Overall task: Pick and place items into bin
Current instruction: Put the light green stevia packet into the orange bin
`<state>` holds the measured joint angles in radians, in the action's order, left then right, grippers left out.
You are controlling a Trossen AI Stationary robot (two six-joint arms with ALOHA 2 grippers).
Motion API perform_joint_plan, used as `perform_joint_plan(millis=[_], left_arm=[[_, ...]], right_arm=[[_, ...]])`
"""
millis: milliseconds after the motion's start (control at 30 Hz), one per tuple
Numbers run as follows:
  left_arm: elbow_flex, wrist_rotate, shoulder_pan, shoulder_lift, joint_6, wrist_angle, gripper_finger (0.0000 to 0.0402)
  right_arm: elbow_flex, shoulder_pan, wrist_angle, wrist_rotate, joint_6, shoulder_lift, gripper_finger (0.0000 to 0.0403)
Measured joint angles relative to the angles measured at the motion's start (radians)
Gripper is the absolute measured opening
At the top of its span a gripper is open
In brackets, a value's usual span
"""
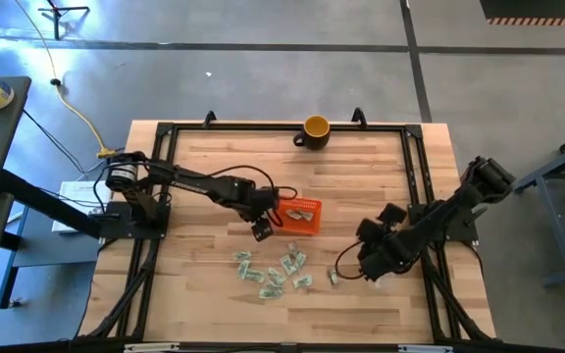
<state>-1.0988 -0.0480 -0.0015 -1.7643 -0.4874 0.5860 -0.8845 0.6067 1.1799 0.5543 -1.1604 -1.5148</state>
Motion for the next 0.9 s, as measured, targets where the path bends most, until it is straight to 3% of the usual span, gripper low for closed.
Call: perform_joint_plan(millis=[400,533,767,900], left_arm=[[-0.003,-0.073,-0.072,-0.091,-0.018,0.015,0.0259],[-0.003,-0.061,-0.072,-0.085,0.036,0.012,0.0197],[0.0,-0.043,-0.07,-0.052,0.136,0.041,0.0029],[-0.068,-0.044,-0.072,0.011,0.149,0.127,0.0033]], right_arm=[[0.0,-0.027,-0.013,0.016,0.015,0.001,0.0287],[0.0,-0.027,-0.014,0.014,0.016,0.001,0.0287],[0.0,-0.027,-0.015,0.008,0.012,0.001,0.0287],[-0.004,-0.02,-0.014,-0.004,-0.005,0.048,0.0287]])
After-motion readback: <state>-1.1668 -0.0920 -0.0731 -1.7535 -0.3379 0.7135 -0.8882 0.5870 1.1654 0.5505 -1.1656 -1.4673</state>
